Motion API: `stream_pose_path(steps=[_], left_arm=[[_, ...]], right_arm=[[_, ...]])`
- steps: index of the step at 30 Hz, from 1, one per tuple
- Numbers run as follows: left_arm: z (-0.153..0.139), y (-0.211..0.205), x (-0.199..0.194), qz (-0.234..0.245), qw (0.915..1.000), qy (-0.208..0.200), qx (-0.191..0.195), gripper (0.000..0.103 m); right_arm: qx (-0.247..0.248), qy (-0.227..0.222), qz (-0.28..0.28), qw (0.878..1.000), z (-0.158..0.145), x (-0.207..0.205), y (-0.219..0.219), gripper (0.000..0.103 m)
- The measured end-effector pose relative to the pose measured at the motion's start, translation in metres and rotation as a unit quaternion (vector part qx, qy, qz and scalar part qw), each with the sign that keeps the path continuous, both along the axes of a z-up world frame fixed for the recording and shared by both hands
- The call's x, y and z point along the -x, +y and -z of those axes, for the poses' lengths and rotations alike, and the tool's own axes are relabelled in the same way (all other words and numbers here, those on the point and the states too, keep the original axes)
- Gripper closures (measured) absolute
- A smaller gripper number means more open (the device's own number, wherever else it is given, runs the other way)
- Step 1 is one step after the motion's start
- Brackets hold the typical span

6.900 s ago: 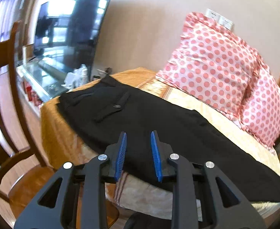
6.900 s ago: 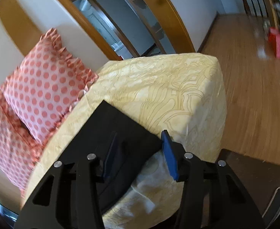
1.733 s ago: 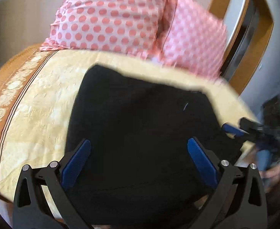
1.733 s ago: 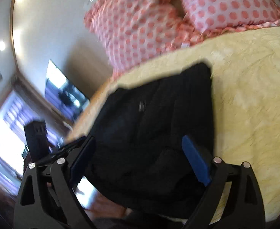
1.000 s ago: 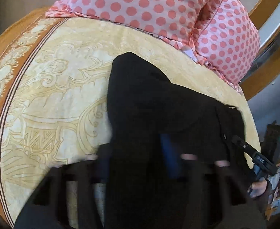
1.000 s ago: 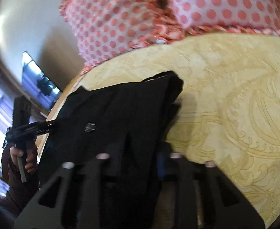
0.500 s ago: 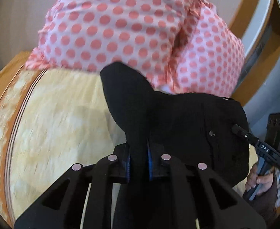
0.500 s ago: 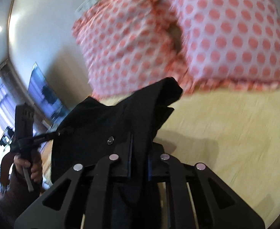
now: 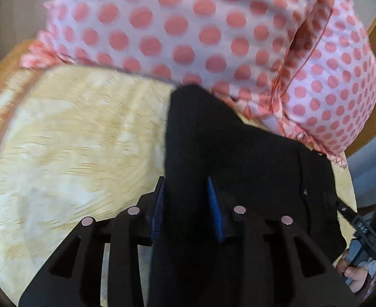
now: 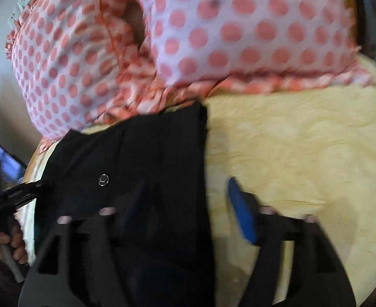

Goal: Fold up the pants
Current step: 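Lay the folded trousers flat near the pillows and open both grippers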

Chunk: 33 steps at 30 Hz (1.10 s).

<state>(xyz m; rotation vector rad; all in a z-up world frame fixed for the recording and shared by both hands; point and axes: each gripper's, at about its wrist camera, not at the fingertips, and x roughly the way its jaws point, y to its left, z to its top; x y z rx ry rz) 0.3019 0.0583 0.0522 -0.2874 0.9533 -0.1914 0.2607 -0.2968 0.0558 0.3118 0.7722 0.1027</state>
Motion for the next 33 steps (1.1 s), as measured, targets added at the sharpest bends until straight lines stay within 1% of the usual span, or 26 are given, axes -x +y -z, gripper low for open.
stream_pose_path(steps=[1,2,4,5,6,7,8,9,10,11,12,13,14,15,17,18,19,20,21,22,24,25,26,28,31,33], left_arm=[[-0.01,0.003,0.01,0.0,0.9998,-0.02,-0.005,0.07],[-0.02,0.004,0.024,0.005,0.9991,-0.041,-0.002,0.068],[-0.032,0.002,0.047,0.036,0.997,-0.065,0.02,0.051],[-0.036,-0.003,0.06,0.061,0.9947,-0.073,0.04,0.032],[-0.037,-0.008,0.067,0.08,0.9923,-0.075,0.057,0.026],[-0.035,-0.015,0.073,0.1,0.9897,-0.072,0.072,0.026],[-0.03,-0.022,0.076,0.119,0.9881,-0.058,0.078,0.025],[-0.023,-0.031,0.075,0.128,0.9878,-0.044,0.078,0.025],[-0.01,-0.037,0.069,0.132,0.9883,-0.019,0.075,0.025],[0.001,-0.039,0.064,0.128,0.9895,0.001,0.067,0.023],[0.016,-0.04,0.058,0.126,0.9892,0.024,0.071,0.023],[0.019,-0.038,0.057,0.128,0.9882,0.018,0.083,0.022],[0.019,-0.037,0.058,0.125,0.9883,0.007,0.088,0.022],[0.017,-0.038,0.059,0.122,0.9887,0.009,0.086,0.022],[0.009,-0.038,0.069,0.108,0.9914,-0.001,0.074,0.021],[0.003,-0.035,0.077,0.098,0.9934,-0.011,0.059,0.016],[-0.003,-0.033,0.085,0.089,0.9949,-0.027,0.039,0.012],[-0.008,-0.031,0.102,0.078,0.9956,-0.052,0.004,0.007],[-0.012,-0.032,0.121,0.062,0.9941,-0.079,-0.04,0.003],[-0.013,-0.033,0.136,0.05,0.9913,-0.096,-0.074,0.002],[-0.011,-0.031,0.161,0.032,0.9848,-0.119,-0.122,0.001],[-0.006,-0.033,0.177,0.028,0.98,-0.13,-0.148,0.001],[-0.002,-0.032,0.186,0.026,0.9773,-0.133,-0.163,0.001],[0.009,-0.032,0.198,0.021,0.9751,-0.125,-0.182,0.001],[0.025,-0.031,0.209,0.018,0.9814,-0.095,-0.166,0.001],[0.031,-0.031,0.213,0.013,0.9819,-0.091,-0.166,0.001]], right_arm=[[-0.02,-0.026,-0.016,0.999,-0.009,0.016,-0.002,0.027],[-0.05,-0.04,-0.04,0.997,-0.015,0.027,-0.001,0.024],[-0.113,-0.045,-0.09,0.989,-0.019,0.042,0.002,0.021],[-0.139,-0.039,-0.11,0.983,-0.018,0.047,0.005,0.021],[-0.163,-0.031,-0.127,0.978,-0.015,0.049,0.008,0.021],[-0.185,-0.016,-0.143,0.972,-0.008,0.05,0.012,0.02],[-0.188,-0.005,-0.142,0.972,-0.002,0.049,0.014,0.019],[-0.186,0.011,-0.135,0.973,0.005,0.048,0.016,0.014],[-0.18,0.037,-0.116,0.976,0.019,0.044,0.014,0.013],[-0.186,0.055,-0.104,0.975,0.031,0.041,0.01,0.013],[-0.21,0.046,-0.1,0.972,0.039,0.04,0.004,0.013],[-0.229,0.034,-0.092,0.969,0.041,0.042,-0.002,0.013],[-0.239,0.034,-0.091,0.966,0.041,0.042,-0.005,0.013],[-0.235,0.033,-0.085,0.968,0.038,0.045,-0.005,0.013],[-0.2,0.018,-0.071,0.977,0.028,0.054,0.001,0.013],[-0.163,-0.001,-0.067,0.984,0.018,0.067,0.007,0.009],[-0.139,-0.015,-0.065,0.988,0.013,0.075,0.013,0.003],[-0.102,-0.033,-0.061,0.992,0.007,0.09,0.021,0.002],[-0.083,-0.039,-0.059,0.994,0.005,0.098,0.026,0.002],[-0.052,-0.045,-0.057,0.996,0.005,0.112,0.034,0.002],[0.011,-0.046,-0.047,0.998,0.01,0.132,0.053,0.002],[0.033,-0.046,-0.044,0.997,0.014,0.14,0.059,0.002],[0.059,-0.048,-0.04,0.996,0.019,0.148,0.068,0.002],[0.094,-0.052,-0.038,0.993,0.029,0.16,0.084,0.002],[0.112,-0.044,-0.044,0.992,0.046,0.17,0.101,0.002],[0.118,-0.041,-0.041,0.991,0.052,0.176,0.106,0.002]])
